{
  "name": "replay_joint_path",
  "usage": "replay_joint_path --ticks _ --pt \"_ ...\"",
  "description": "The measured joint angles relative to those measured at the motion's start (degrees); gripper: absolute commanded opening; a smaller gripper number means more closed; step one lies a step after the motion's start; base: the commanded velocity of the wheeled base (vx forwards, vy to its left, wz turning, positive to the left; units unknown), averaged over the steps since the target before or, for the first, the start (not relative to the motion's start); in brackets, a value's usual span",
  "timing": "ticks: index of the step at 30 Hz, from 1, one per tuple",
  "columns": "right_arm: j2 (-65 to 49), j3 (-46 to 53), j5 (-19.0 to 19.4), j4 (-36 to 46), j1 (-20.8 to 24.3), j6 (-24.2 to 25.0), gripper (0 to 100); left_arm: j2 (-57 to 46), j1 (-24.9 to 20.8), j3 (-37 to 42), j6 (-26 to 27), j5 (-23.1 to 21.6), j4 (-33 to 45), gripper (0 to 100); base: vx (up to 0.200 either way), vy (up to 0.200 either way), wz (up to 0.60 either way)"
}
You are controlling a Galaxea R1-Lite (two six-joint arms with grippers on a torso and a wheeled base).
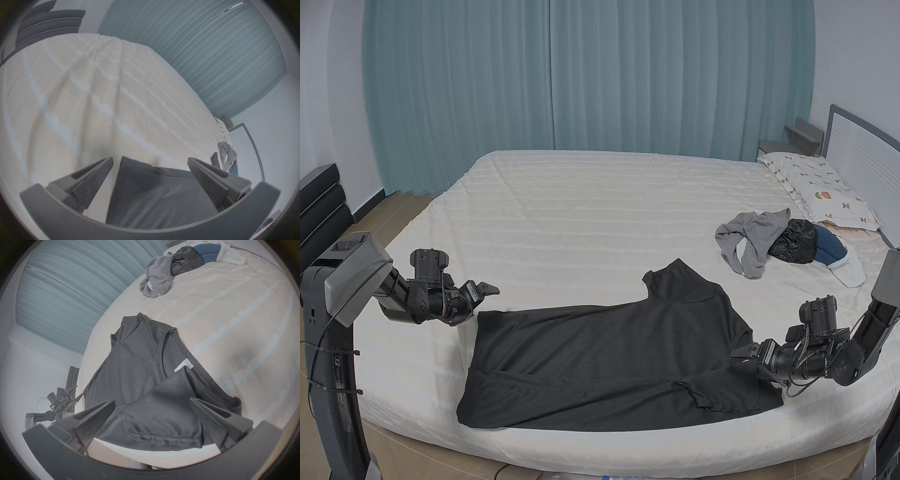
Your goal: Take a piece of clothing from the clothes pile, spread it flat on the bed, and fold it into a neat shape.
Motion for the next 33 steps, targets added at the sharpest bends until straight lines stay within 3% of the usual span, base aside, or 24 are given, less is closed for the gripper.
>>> replay_joint_path --ticks 12,13,21,27,33 --pt "0.2 0.0 0.0 0.0 0.4 0.1 100 4.0 -0.1 -2.8 -0.2 0.0 -1.1 100 0.0 0.0 0.0" --pt "0.2 0.0 0.0 0.0 0.4 0.1 100 4.2 -0.1 -2.9 -0.2 0.0 -1.0 0 0.0 0.0 0.0" --pt "0.2 -0.5 0.0 -0.1 0.4 0.7 100 5.2 -0.1 -3.3 -0.3 0.7 -1.1 0 0.0 0.0 0.0" --pt "0.2 -2.8 -0.6 0.2 0.4 0.7 100 4.7 0.2 -3.4 -2.0 5.9 -1.3 0 0.0 0.0 0.0" --pt "0.4 -8.9 -0.9 3.0 0.5 0.4 100 3.4 0.5 -3.1 -5.3 6.9 -4.2 0 0.0 0.0 0.0"
